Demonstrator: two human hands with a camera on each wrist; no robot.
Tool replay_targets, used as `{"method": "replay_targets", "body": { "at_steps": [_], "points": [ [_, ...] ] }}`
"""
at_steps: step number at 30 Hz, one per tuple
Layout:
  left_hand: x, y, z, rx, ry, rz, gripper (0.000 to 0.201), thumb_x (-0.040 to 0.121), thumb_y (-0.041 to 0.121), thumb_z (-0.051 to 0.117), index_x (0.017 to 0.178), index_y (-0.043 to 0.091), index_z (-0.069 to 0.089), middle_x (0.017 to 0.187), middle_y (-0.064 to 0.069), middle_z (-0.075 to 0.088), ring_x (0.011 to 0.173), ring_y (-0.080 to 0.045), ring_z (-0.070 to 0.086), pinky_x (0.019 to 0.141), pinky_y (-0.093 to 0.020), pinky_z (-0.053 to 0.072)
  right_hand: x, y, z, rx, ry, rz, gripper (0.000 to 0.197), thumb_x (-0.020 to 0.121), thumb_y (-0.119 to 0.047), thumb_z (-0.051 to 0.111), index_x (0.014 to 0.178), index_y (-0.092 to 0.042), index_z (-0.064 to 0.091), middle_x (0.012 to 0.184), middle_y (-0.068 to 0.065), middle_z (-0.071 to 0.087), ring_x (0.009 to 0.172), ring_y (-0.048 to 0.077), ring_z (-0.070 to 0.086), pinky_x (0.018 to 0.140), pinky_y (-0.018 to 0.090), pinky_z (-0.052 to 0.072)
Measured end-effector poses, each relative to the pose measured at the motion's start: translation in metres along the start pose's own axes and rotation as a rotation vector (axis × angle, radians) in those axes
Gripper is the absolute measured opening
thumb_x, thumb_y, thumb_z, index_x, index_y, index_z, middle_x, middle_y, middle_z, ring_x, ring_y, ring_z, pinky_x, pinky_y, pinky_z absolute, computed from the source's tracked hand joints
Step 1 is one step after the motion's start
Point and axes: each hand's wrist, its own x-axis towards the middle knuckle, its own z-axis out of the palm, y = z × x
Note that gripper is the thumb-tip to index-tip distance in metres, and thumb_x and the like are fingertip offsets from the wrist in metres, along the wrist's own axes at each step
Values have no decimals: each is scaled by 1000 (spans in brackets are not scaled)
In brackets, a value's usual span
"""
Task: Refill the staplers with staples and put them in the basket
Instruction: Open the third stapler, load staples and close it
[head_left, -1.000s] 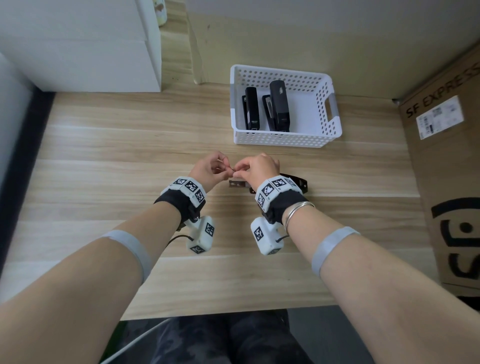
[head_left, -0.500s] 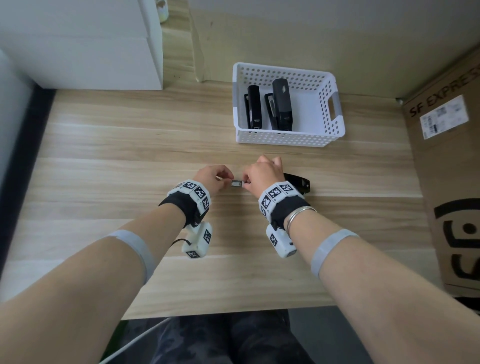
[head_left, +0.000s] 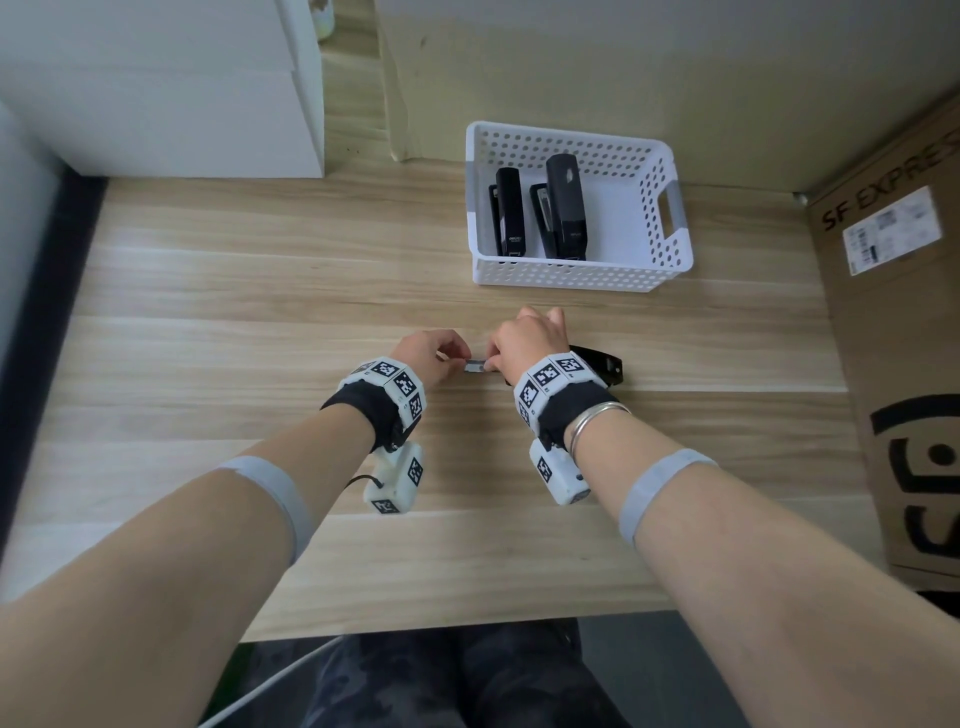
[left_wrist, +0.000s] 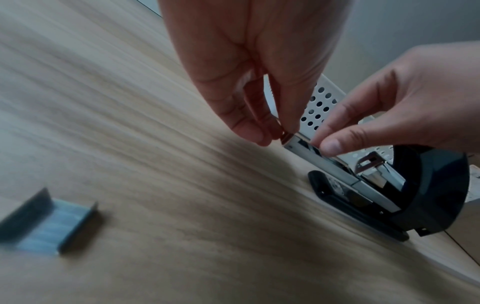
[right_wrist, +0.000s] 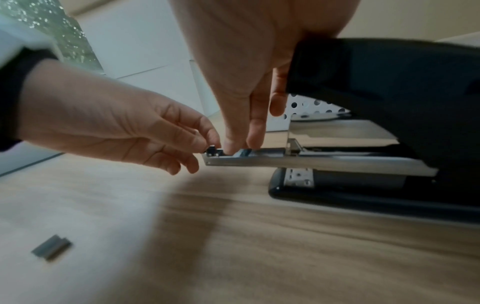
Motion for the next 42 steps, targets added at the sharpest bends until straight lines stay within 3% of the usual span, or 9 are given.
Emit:
{"method": "replay_targets", "body": {
  "at_steps": [4, 9, 12, 15, 19, 26, 31, 37, 42],
  "points": [
    [-1, 4, -2, 46, -21, 27, 16, 87, 7, 57, 100, 6, 66, 90, -1, 60, 79, -16, 51, 58, -11, 35, 3, -1, 0, -46, 16, 13, 23, 90, -39, 59, 102, -25, 72, 97, 2, 57, 114, 19, 45, 101, 35, 27],
    [-5, 0, -11, 138, -49, -13, 21, 85, 6, 56, 105, 7, 64, 110, -11, 68, 88, -22, 57, 71, -20, 40, 3, 1, 1, -105, -12, 57, 19, 88, -35, 63, 102, -25, 71, 109, 3, 64, 117, 19, 44, 100, 36, 26],
    [-11, -9, -22, 295, -133, -47, 21, 85, 11, 59, 105, 9, 65, 111, -13, 67, 102, -29, 61, 74, -21, 39, 1, 3, 2, -97, 4, 91, 17, 88, -34, 62, 97, -24, 72, 103, 1, 68, 116, 19, 43, 97, 39, 26],
    [-22, -16, -31, 463, -262, -45, 24, 83, 12, 62, 107, 9, 64, 106, -10, 66, 103, -28, 61, 72, -22, 38, 1, 1, 4, -89, 31, 110, 17, 90, -32, 58, 95, -25, 73, 97, 0, 70, 116, 19, 42, 94, 38, 25],
    [-36, -25, -34, 561, -357, -74, 33, 71, 14, 74, 102, 10, 64, 87, 1, 57, 84, -21, 55, 73, -29, 45, -1, -3, 4, -78, 38, 105, 20, 92, -30, 53, 96, -25, 72, 97, -1, 70, 115, 19, 41, 93, 39, 26],
    [-42, -30, -27, 699, -398, -8, 36, 75, 11, 73, 109, 5, 62, 117, -14, 61, 107, -30, 59, 90, -32, 47, -3, -6, 12, -76, 57, 79, 23, 95, -28, 48, 97, -25, 71, 94, -4, 70, 113, 19, 41, 91, 39, 27],
    [-42, -34, -25, 619, -271, -2, 22, 81, 6, 63, 102, 4, 66, 117, -15, 57, 105, -31, 58, 87, -32, 46, -4, -6, 14, -80, 70, 76, 27, 94, -20, 45, 95, -26, 71, 90, -6, 69, 110, 19, 42, 88, 39, 28],
    [-33, -23, -21, 500, -140, 11, 27, 86, -2, 47, 110, 1, 58, 116, -22, 55, 107, -35, 54, 89, -36, 43, -6, -5, 13, -28, 105, 19, 27, 95, -22, 45, 95, -25, 72, 94, -6, 70, 111, 19, 42, 88, 40, 28],
    [-23, 3, -14, 327, -12, 113, 15, 90, 6, 48, 104, 3, 54, 102, -22, 66, 88, -34, 62, 73, -33, 46, -6, -4, 6, 102, 57, -67, 25, 96, -32, 47, 101, -30, 72, 105, -5, 69, 116, 17, 42, 92, 38, 26]
  ]
}}
